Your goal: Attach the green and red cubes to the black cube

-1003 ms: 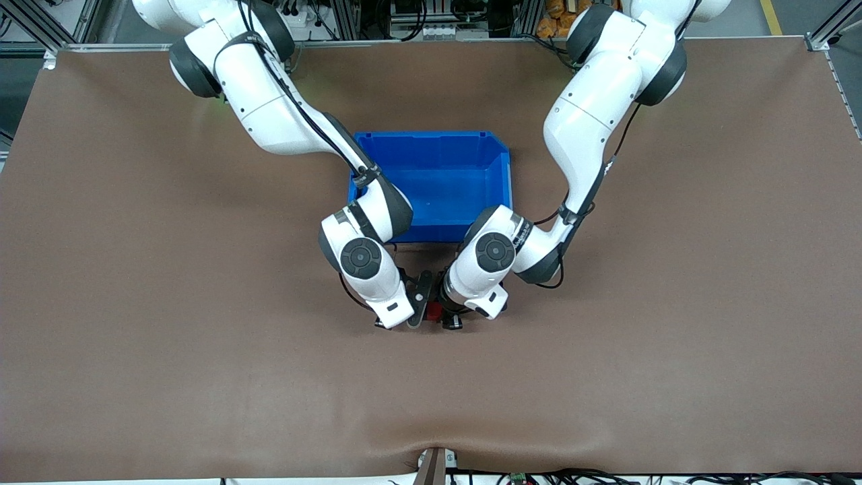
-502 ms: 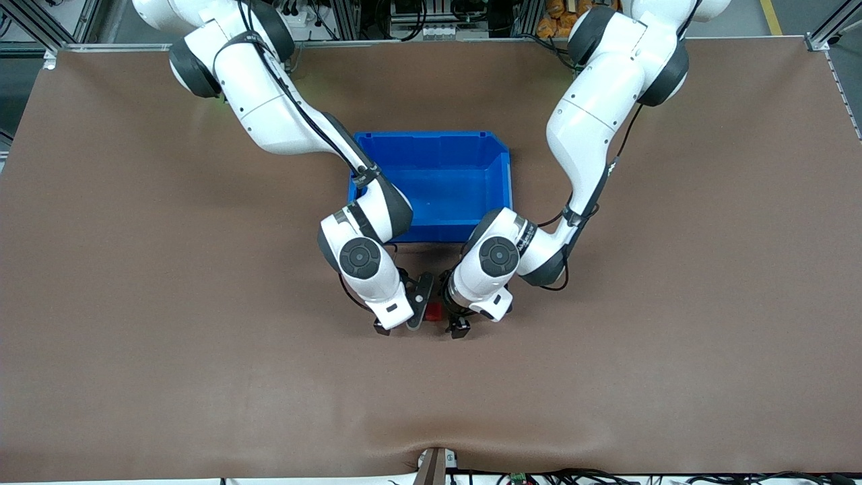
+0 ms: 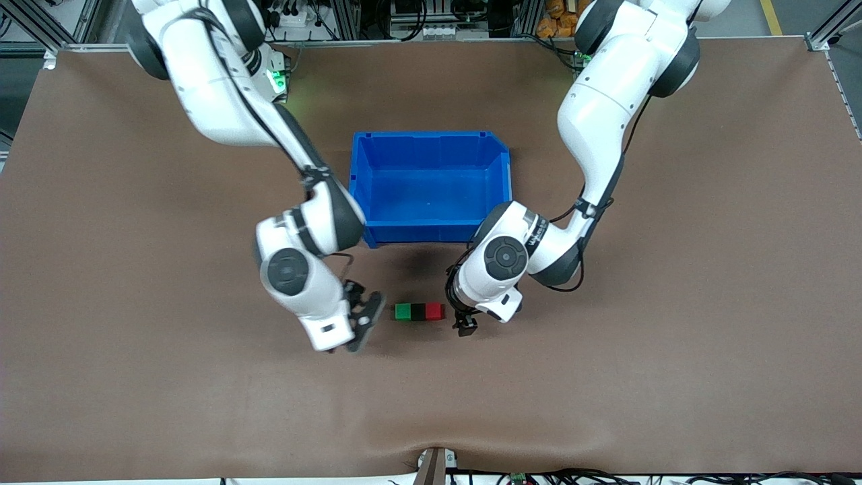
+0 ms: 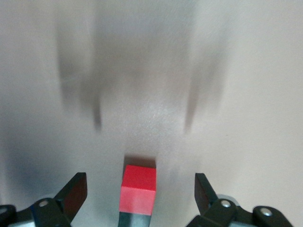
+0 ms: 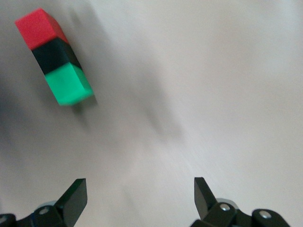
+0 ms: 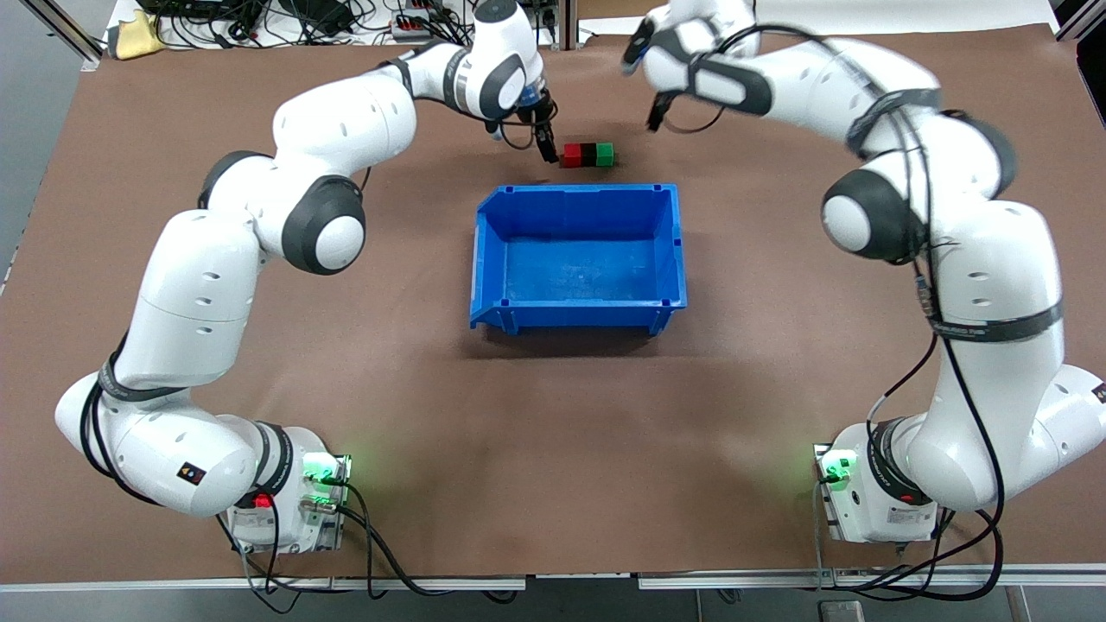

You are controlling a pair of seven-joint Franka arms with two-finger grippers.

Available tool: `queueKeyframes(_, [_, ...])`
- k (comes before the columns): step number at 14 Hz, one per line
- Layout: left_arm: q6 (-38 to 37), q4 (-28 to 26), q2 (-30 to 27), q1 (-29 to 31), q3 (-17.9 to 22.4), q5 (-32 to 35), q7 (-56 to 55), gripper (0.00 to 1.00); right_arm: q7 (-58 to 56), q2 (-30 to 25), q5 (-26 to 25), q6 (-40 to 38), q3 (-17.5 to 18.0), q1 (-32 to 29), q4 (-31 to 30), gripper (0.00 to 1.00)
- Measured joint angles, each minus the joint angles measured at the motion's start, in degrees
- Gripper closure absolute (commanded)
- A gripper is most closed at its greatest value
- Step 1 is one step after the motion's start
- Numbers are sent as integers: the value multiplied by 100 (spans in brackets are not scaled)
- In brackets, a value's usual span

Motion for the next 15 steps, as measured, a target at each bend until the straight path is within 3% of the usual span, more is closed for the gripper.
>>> queueKeyframes(7, [-1252,71,-917,311,-85,0,1147,0,661,-1159,2,-1372,-63,-960,-162,0])
queueKeyframes(12, [-2605,84,-1907,582,-62,9,3510,0,1603,-1776,-8,-2303,-84,-1769,-217,0])
queueKeyframes(15, [-2997,81,-2510,877,-55,22,4495,0,2020,-2401,-329,-2453,-204,-1946,-691,0])
